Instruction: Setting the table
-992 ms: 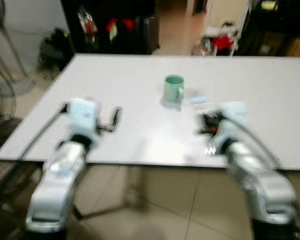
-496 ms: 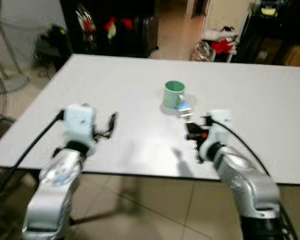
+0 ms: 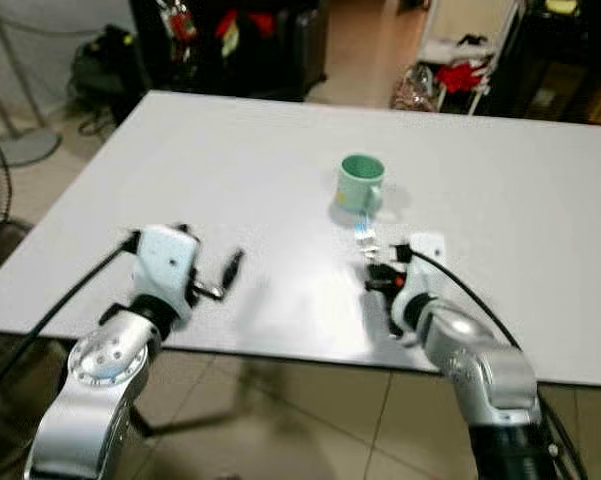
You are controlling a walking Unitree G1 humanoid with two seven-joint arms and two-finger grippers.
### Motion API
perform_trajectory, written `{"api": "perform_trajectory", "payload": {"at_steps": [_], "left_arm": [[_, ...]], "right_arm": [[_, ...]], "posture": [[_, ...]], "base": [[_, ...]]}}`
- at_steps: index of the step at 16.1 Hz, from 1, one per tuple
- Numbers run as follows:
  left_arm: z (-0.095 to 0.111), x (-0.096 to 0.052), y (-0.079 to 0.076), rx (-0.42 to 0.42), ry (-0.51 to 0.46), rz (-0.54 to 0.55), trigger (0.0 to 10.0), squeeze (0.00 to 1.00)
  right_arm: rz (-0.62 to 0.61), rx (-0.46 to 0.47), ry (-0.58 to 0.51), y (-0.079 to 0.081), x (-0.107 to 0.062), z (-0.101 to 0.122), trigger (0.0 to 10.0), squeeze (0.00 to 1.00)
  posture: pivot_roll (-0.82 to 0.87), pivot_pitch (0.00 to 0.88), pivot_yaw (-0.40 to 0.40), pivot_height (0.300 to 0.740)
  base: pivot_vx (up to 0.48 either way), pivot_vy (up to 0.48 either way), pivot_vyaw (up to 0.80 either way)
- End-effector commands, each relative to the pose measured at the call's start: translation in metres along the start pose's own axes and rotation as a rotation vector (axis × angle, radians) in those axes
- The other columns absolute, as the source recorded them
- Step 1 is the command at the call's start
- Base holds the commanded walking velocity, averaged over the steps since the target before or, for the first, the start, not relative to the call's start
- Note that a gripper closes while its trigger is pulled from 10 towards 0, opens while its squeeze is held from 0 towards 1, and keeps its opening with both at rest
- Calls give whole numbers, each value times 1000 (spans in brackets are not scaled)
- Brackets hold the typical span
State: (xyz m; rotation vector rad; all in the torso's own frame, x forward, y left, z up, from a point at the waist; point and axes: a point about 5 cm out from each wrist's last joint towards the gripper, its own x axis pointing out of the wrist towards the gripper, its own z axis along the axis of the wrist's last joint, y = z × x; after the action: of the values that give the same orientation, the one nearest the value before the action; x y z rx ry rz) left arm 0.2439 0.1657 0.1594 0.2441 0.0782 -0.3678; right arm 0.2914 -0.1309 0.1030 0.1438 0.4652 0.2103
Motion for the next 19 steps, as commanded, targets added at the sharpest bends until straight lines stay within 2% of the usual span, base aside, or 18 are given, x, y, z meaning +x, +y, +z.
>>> {"api": "perform_trajectory", "payload": {"at_steps": [1,4,13,16,19], "left_arm": [[-2,0,-5,4,19,-59,10000,0],[-6,-1,-7,18,47,-122,10000,0],[-4,-5,-7,45,56,-209,10000,0],[-4,-5,-13,36,58,-258,10000,0],[-4,-6,-14,35,62,-270,10000,0]], "right_arm": [[-35,-10,-11,-5,2,4,10000,0],[-80,-33,15,-9,10,4,10000,0],[-76,-74,39,-14,29,12,10000,0],[-45,38,67,-17,34,14,10000,0],[-29,42,84,-17,35,13,10000,0]], "posture": [[-86,64,-2,740],[-86,62,11,740],[-73,69,20,740],[-74,68,15,740],[-75,66,12,740]], "base": [[0,0,0],[0,0,0],[0,0,0],[0,0,0],[0,0,0]]}}
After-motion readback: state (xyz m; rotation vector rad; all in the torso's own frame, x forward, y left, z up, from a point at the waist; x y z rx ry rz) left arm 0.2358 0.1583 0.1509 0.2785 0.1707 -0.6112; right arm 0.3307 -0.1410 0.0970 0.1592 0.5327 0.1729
